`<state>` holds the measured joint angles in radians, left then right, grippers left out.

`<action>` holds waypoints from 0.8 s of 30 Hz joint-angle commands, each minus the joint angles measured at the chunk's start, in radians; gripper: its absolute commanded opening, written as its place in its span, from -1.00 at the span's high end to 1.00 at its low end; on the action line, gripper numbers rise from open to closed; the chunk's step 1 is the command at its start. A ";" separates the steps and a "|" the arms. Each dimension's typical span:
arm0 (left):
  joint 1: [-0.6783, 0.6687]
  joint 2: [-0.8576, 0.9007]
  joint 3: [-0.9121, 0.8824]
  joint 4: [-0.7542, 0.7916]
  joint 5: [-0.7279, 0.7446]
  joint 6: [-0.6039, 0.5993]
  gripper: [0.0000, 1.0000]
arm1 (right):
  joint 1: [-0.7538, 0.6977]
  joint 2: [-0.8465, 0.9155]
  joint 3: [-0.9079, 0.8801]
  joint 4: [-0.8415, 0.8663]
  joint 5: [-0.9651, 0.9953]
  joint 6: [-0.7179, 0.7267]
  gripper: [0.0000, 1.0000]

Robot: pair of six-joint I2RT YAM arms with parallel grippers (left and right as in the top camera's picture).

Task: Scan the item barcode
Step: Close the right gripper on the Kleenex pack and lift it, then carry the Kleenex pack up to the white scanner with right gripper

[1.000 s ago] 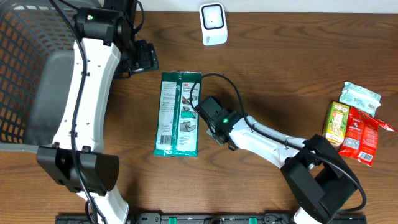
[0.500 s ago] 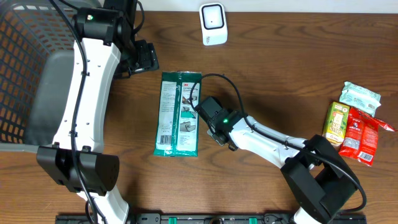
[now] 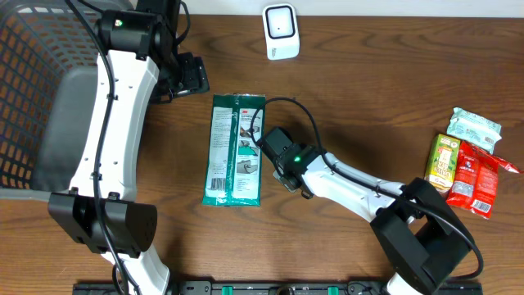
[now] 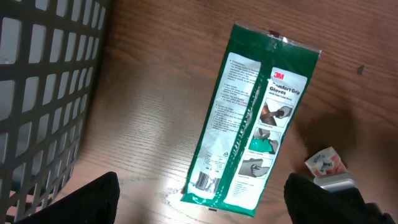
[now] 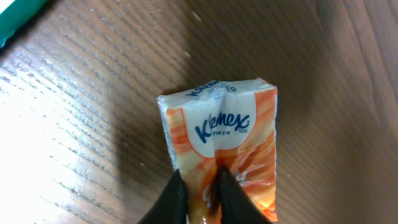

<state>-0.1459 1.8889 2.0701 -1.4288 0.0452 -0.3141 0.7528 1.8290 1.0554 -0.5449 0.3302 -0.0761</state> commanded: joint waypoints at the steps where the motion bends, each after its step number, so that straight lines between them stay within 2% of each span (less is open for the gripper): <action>1: 0.002 -0.005 -0.005 -0.003 -0.012 0.003 -0.70 | -0.007 0.004 -0.026 -0.018 -0.043 0.008 0.98; 7: 0.002 -0.005 -0.005 -0.003 -0.012 0.003 -0.70 | -0.007 -0.011 -0.019 -0.012 -0.043 0.011 0.98; 13: 0.002 -0.005 -0.005 -0.003 -0.012 0.002 -0.70 | -0.009 -0.132 0.048 -0.094 -0.047 0.106 0.98; 18: 0.002 -0.005 -0.005 -0.003 -0.012 0.003 -0.70 | -0.056 -0.281 0.180 -0.238 -0.141 0.177 0.98; 24: 0.002 -0.005 -0.005 -0.003 -0.012 0.003 -0.70 | -0.195 -0.294 0.458 -0.425 -0.382 0.214 0.98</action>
<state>-0.1459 1.8889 2.0701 -1.4288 0.0452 -0.3141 0.6300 1.5391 1.3800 -0.9165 0.1196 0.0879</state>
